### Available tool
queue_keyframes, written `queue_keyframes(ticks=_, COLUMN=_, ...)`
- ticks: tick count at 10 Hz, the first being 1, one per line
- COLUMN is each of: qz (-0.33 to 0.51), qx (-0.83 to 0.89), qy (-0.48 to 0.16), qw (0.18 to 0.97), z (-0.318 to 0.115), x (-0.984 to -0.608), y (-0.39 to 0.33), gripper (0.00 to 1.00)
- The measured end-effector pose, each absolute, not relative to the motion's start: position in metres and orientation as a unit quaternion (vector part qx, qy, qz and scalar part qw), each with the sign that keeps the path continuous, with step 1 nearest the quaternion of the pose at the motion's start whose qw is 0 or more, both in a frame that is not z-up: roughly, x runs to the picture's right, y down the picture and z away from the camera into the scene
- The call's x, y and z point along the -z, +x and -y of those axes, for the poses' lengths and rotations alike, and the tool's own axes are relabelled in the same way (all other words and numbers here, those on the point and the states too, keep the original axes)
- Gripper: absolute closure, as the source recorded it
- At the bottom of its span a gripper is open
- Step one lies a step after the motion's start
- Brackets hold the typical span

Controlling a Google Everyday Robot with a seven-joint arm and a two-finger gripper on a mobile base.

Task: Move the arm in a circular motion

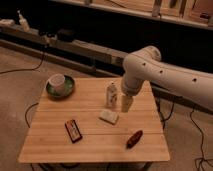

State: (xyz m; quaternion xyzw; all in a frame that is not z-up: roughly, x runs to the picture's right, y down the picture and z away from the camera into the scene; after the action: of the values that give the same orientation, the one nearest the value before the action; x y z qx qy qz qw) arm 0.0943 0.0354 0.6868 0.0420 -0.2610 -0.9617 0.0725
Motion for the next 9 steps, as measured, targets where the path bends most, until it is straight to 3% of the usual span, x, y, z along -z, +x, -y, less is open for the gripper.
queue_keyframes(ticks=5, qz=0.251, qx=0.961, qy=0.108, qw=0.036, z=0.011, x=-0.680, y=0.037, gripper=0.20)
queue_keyframes(ticks=9, qz=0.287, qx=0.934, qy=0.189, qw=0.101, z=0.057, x=-0.713, y=0.057, gripper=0.20)
